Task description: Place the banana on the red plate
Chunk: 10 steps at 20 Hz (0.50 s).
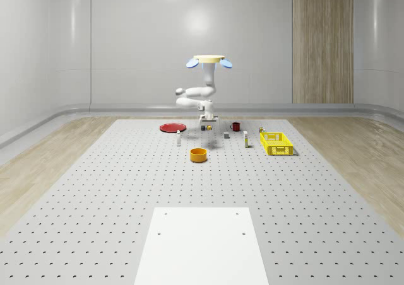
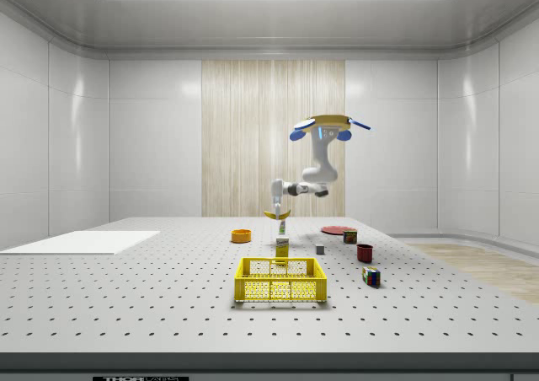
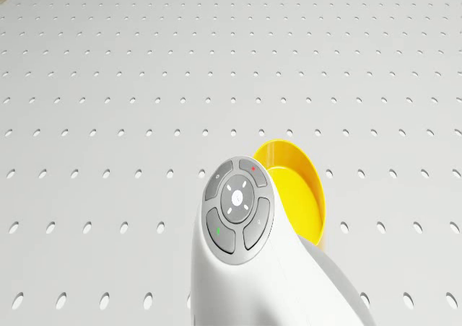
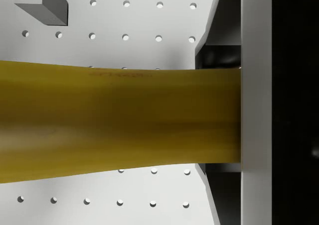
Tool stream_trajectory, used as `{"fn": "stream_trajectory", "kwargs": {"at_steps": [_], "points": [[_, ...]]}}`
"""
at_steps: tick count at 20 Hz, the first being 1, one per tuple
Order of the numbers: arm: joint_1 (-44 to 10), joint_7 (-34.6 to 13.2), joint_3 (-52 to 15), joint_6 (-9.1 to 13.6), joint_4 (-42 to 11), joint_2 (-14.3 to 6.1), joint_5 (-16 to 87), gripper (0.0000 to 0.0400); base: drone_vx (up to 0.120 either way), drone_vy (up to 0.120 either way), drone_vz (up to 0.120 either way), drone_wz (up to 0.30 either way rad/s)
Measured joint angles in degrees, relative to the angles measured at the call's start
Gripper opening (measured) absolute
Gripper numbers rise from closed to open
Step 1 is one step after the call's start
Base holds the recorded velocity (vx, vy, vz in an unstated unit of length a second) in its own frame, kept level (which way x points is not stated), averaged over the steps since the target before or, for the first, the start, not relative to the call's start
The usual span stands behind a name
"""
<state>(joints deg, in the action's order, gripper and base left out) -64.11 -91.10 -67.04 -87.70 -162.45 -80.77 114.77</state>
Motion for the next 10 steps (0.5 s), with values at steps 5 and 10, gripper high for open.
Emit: {"fn": "stream_trajectory", "kwargs": {"at_steps": [5,10], "points": [[0.4,-3.1,0.1,0.5,0.0,0.6,0.3,0.0191,0.0,0.0,0.0,0.26],[0.5,-3.3,0.2,0.7,-0.1,0.7,0.3,0.0191,0.0,0.0,0.0,-0.3]]}}
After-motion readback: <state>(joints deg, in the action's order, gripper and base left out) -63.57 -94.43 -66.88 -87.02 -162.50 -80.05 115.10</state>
